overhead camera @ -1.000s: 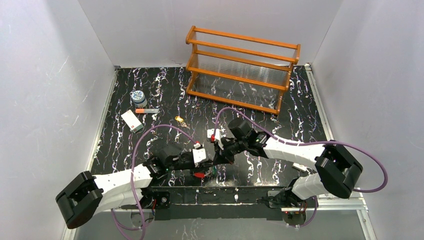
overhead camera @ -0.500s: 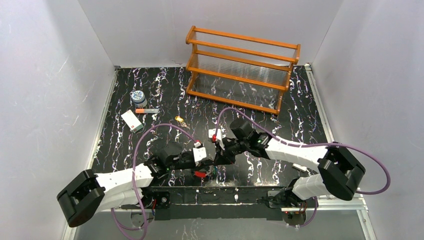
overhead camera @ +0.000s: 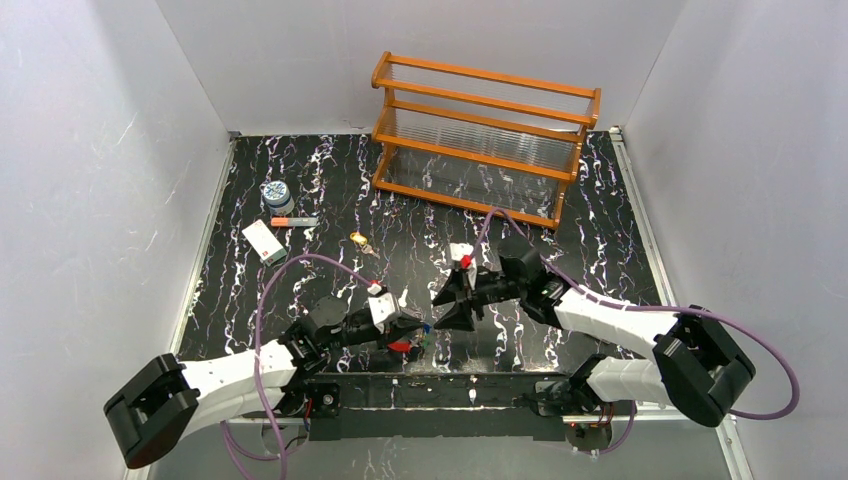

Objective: Put the keys on the keyring

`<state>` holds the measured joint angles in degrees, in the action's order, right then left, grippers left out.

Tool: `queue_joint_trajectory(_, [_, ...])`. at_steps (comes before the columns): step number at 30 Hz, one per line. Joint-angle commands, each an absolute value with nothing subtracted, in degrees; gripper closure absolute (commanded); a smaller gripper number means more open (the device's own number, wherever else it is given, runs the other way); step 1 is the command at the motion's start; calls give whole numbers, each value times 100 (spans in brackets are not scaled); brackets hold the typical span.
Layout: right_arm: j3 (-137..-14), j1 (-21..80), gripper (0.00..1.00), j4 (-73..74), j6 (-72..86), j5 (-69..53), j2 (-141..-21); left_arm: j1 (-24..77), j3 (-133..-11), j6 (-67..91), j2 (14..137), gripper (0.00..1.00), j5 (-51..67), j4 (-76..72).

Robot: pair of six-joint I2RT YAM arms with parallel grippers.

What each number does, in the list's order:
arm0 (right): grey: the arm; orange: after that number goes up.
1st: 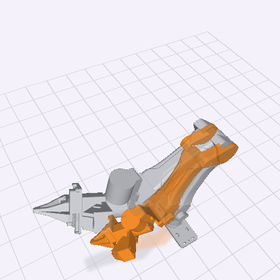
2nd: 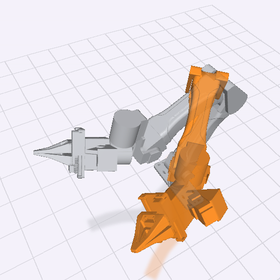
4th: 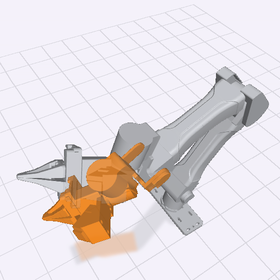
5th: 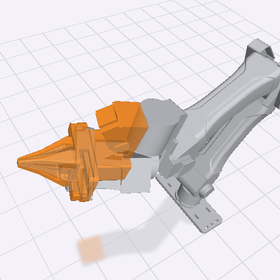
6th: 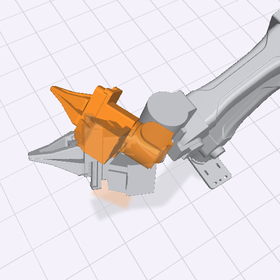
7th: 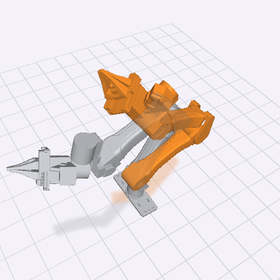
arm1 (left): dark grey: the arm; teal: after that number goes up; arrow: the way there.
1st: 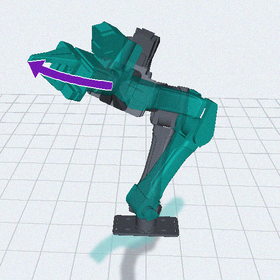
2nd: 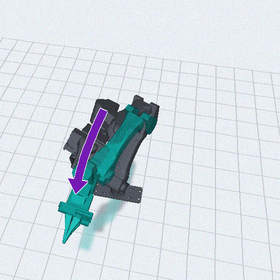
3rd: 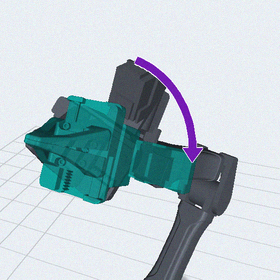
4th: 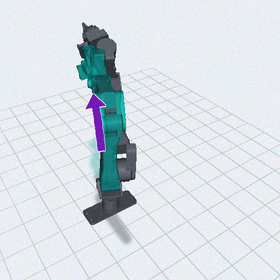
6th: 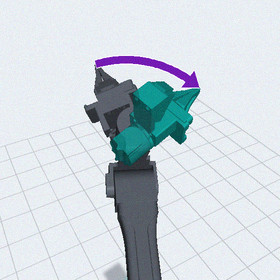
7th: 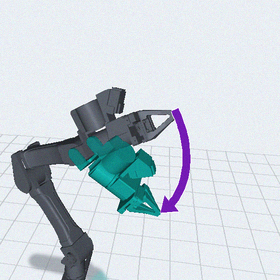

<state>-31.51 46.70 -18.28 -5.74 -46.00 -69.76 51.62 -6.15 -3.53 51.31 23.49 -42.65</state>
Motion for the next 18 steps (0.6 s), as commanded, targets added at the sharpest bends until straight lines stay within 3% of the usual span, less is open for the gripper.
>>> queue_joint_trajectory(1, [-2844,4244,36,-2958,-48,-5398,-6807,5197,-513,-119,4931,100,2275,-4926])
queue_joint_trajectory(18, [-3025,4200,57,-3870,490,-6091,-7794,5199,-404,-37,4604,100,2461,-5115])
